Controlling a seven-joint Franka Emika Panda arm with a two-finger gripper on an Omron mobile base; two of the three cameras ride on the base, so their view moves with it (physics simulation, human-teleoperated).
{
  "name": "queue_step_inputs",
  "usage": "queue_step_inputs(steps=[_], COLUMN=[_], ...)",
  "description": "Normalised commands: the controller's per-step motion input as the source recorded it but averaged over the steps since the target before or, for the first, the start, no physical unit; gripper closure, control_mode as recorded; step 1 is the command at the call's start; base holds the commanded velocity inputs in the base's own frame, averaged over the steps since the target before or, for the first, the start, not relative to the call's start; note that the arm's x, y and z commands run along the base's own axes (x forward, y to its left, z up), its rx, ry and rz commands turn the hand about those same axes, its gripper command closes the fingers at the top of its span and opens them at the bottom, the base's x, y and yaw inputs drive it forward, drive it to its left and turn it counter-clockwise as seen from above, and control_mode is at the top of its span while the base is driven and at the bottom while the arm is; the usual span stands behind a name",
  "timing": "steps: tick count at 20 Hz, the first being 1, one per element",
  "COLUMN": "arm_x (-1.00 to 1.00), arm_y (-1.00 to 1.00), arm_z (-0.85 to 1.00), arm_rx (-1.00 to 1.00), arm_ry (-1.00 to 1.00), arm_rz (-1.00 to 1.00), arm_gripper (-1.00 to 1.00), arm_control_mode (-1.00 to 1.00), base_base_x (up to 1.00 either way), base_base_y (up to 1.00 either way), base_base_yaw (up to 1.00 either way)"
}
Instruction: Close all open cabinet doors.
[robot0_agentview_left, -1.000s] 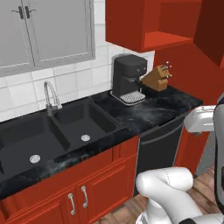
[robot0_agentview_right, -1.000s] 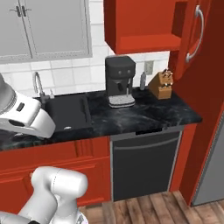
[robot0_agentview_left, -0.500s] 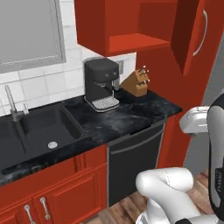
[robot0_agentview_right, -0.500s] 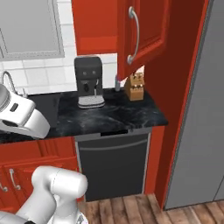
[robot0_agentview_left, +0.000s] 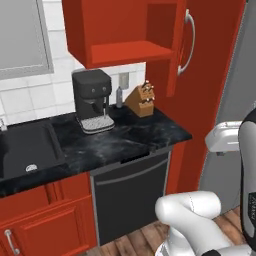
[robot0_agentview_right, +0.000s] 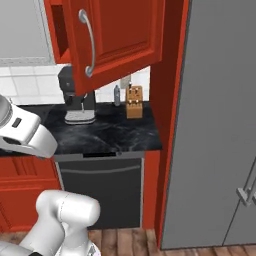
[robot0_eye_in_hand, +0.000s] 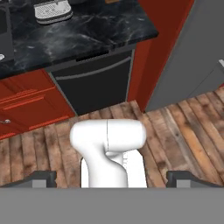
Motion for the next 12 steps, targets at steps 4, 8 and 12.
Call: queue_step_inputs(steps=[4, 8, 12], arm_x=[0.00, 0.00, 0.00], arm_y=[0.00, 0.00, 0.00], arm_z=[0.00, 0.00, 0.00], arm_rx=[0.00, 0.00, 0.00], arm_ry=[0.00, 0.00, 0.00], arm_rz=[0.00, 0.00, 0.00], arm_gripper=[-1.00, -1.00, -1.00], arm_control_mode=[1.00, 1.00, 1.00], base_base_x=[0.01, 0.05, 0.11], base_base_y=[-0.53, -0.51, -0.51], base_base_yaw=[0.34, 0.33, 0.27])
